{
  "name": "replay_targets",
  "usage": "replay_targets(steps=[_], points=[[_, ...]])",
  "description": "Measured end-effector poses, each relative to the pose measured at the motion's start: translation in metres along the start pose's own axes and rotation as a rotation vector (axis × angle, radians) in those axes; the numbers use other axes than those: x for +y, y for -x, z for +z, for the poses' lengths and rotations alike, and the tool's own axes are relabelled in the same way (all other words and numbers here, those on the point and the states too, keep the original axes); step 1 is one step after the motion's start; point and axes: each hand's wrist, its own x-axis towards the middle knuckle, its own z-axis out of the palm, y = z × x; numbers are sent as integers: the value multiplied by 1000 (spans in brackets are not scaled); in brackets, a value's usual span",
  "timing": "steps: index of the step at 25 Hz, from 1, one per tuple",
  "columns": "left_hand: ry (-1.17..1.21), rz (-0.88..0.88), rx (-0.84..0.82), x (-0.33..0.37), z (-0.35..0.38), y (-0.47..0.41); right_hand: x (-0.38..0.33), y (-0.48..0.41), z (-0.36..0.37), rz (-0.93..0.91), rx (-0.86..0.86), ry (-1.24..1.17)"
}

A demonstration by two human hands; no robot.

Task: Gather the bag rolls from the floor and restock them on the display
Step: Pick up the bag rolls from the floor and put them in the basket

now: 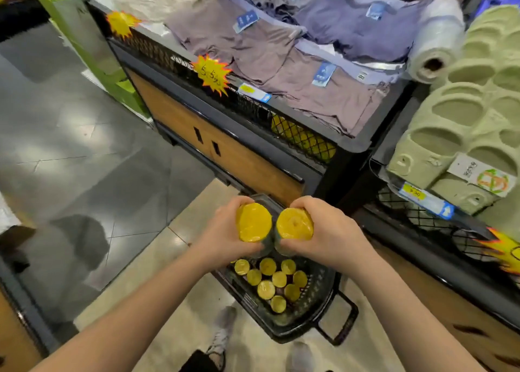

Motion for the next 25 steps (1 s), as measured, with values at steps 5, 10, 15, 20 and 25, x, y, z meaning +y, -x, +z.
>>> replay_targets(steps=[5, 10, 15, 20, 25], points=[[-43, -109, -67, -120, 57, -78, 59, -84, 115, 185, -4, -79], [-135, -176, -118, -261, 167, -145, 160, -154, 274, 381, -23, -174], [-309, -90, -209, -379, 268, -200, 231, -211, 408, 396, -6, -138], [-515, -119, -382, -453, 318, -224, 260, -237, 487, 301, -98, -70], [-574, -185, -493, -477, 335, -235, 277, -255, 526, 248, -164, 60]])
